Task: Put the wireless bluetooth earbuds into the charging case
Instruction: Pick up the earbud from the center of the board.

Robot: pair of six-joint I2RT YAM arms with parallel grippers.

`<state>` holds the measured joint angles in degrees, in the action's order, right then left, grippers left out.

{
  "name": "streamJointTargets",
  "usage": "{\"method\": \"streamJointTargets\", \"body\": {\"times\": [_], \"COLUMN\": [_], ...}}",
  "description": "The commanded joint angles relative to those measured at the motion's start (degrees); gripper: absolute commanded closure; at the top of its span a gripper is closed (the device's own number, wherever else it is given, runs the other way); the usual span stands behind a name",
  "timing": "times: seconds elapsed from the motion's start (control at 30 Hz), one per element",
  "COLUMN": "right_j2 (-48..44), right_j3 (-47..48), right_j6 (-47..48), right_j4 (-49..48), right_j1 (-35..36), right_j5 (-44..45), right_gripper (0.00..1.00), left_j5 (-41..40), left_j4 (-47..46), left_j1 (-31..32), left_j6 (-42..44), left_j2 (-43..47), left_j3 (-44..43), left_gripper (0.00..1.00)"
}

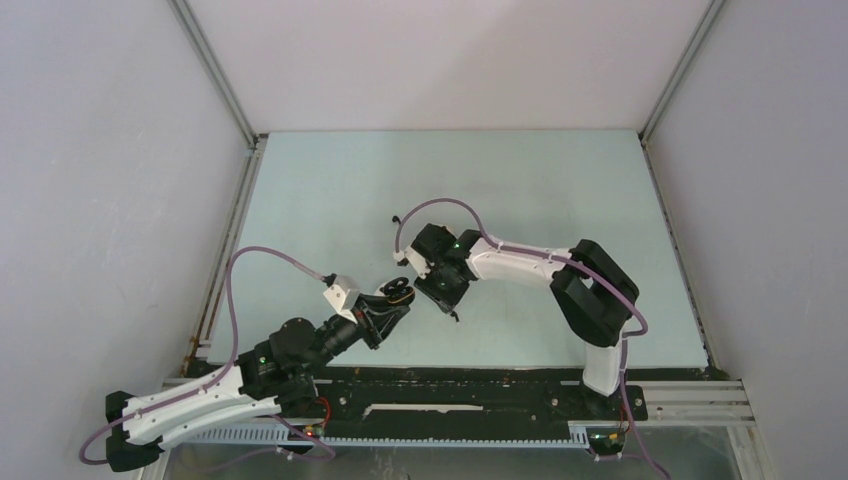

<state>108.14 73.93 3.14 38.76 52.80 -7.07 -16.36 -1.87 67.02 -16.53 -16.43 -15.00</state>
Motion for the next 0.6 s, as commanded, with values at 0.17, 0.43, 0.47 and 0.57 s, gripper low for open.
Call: {"method": "streamJointTargets", "body": {"times": [0.17, 0.43, 0.47, 0.57], "right_j2": [3.11, 4.34, 4.40, 4.37], "right_j3": [3.11, 3.17, 3.18, 3.20], "right_j6": [-1.79, -1.03, -1.03, -0.94], "right_j4": [3.07, 4.66, 4.73, 4.98], "right_j1": [0.95, 2.12, 2.20, 2.41], "right_j5": [2.48, 3.82, 3.88, 4.08], "right_gripper": [0.66, 0.66, 0.66, 0.67], "left_j5": [-1.03, -1.37, -1.31, -1.30], "left_j4": [-0.33, -0.15, -0.15, 0.29], "left_j1": [0.38, 0.39, 0.39, 0.39], "left_j6": [-0.27, -0.37, -0.49, -0.68], "left_j2": [0.77, 2.27, 2.35, 2.66], "left_j3": [-0.60, 0.17, 0.20, 0.28], "left_gripper": [1.00, 1.00, 1.00, 1.00]}}
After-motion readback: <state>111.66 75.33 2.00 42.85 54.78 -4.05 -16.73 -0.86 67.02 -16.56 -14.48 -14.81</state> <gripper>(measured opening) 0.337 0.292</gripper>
